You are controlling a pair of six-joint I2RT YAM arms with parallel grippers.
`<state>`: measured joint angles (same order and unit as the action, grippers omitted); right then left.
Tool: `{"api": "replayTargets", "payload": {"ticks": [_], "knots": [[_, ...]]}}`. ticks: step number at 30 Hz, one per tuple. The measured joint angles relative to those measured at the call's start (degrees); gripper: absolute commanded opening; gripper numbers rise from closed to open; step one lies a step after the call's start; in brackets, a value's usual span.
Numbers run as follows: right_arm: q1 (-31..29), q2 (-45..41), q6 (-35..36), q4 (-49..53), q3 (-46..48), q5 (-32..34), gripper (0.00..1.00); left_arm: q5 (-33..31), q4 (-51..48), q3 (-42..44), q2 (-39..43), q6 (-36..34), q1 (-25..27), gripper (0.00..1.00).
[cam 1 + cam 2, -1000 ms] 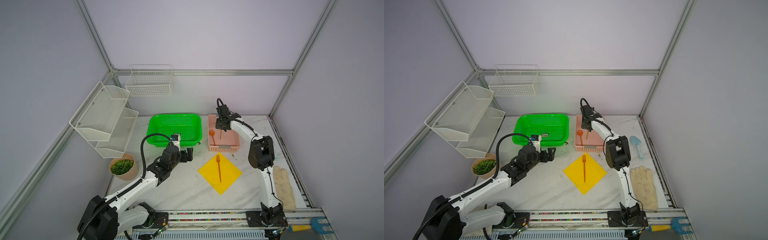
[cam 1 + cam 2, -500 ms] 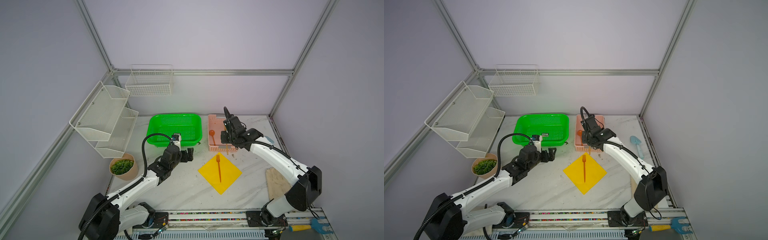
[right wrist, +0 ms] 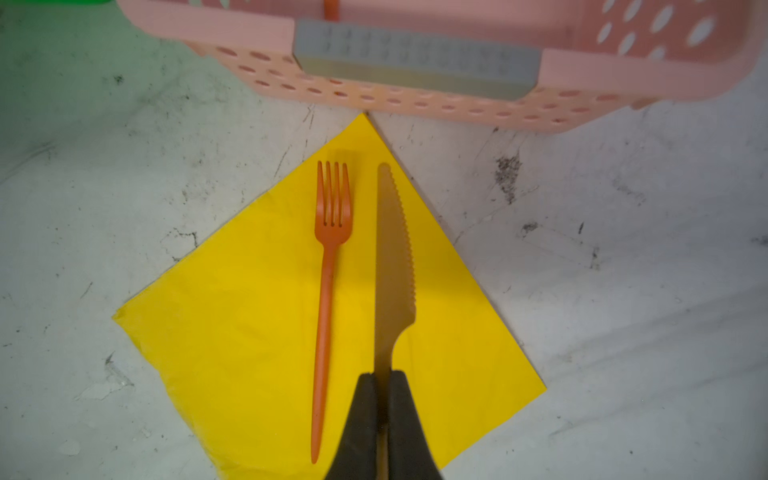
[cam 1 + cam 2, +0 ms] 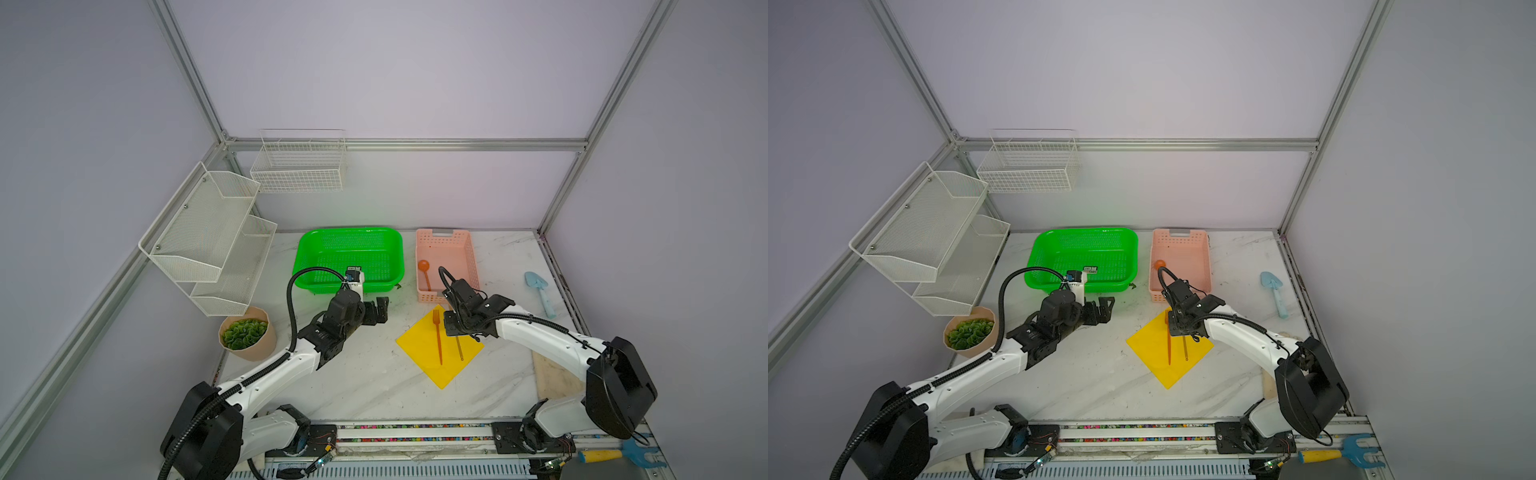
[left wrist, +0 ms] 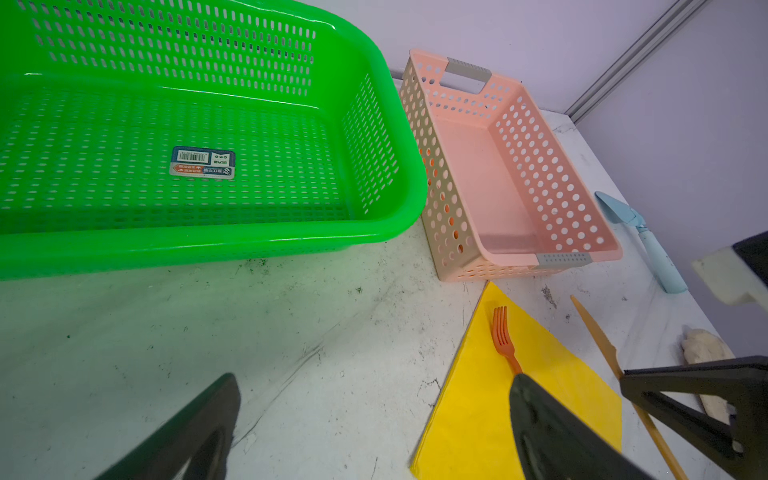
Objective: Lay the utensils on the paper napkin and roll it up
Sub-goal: 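Lower the knife next to the fork and open the right gripper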
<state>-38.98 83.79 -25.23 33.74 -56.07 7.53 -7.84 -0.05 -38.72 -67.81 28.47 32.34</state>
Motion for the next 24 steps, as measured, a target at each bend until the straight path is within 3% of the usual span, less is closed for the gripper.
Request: {"api": "replayTargets", "payload": {"ticks": [11, 24], "knots": [[-0.3, 8.2, -1.7, -7.5, 0.9, -0.9, 0.0, 0.0, 0.0, 0.0, 0.0, 0.0, 0.0, 1.0], [-0.3, 10.3, -3.1, -10.7, 2.0, -0.7, 0.0, 0.0, 0.0, 0.0, 0.0, 0.0, 0.0, 1.0]]}}
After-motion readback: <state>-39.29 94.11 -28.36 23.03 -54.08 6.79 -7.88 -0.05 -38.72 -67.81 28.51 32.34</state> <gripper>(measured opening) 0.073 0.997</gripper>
